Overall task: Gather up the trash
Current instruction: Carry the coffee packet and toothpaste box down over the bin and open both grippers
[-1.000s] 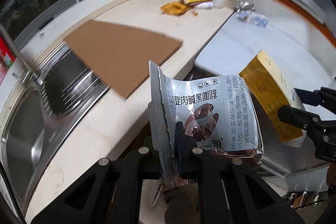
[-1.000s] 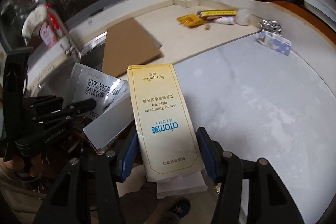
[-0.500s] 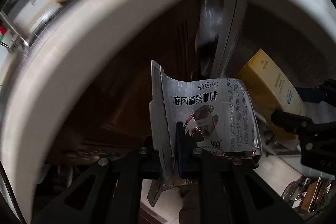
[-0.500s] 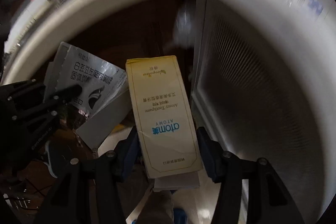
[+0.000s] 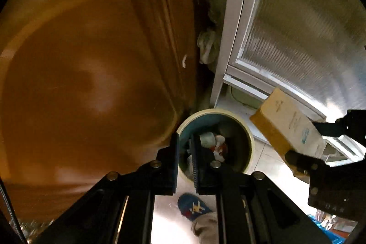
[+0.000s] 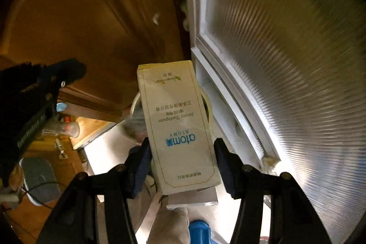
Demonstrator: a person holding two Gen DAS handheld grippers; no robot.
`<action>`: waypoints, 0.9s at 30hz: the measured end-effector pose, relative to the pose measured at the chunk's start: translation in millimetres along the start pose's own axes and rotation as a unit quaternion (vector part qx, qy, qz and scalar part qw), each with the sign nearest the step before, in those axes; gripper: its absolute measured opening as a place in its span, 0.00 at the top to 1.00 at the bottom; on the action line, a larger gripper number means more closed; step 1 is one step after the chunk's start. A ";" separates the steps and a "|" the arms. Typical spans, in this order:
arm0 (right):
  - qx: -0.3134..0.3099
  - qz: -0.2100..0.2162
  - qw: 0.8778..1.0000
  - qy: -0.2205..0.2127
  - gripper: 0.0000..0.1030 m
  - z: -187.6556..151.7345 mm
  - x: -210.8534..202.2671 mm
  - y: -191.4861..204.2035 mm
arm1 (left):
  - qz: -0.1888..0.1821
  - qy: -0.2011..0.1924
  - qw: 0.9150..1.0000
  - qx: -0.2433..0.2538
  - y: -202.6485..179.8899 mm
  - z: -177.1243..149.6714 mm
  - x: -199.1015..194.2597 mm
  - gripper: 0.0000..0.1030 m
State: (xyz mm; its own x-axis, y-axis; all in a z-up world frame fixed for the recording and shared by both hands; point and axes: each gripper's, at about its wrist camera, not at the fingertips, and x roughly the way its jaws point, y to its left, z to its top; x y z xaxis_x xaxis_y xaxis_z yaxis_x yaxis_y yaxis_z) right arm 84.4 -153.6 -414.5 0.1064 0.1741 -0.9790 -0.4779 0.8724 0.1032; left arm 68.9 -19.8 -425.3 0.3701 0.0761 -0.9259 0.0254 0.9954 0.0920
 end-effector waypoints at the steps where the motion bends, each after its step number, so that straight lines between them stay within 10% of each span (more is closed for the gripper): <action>1: 0.006 0.000 1.000 0.004 0.47 -0.3 10.1 -3.0 | -0.001 0.002 1.000 0.003 1.0 2.3 8.1 0.92; 15: 0.053 0.051 0.996 0.047 0.45 5.1 78.9 -2.9 | 0.004 0.040 0.999 -0.005 8.6 -19.0 43.6 0.42; 27: 0.034 0.049 0.998 0.034 0.38 -2.9 57.6 7.8 | 0.017 0.044 0.998 -0.028 17.3 -23.4 23.6 0.29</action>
State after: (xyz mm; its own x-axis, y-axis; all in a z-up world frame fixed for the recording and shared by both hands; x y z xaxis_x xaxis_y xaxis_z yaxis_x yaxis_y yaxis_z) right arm 84.3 -138.1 -470.6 0.0023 0.2299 -0.9732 -0.4234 0.8819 0.2074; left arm 56.4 0.5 -454.2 0.2866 0.1121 -0.9515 -0.0384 0.9937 0.1055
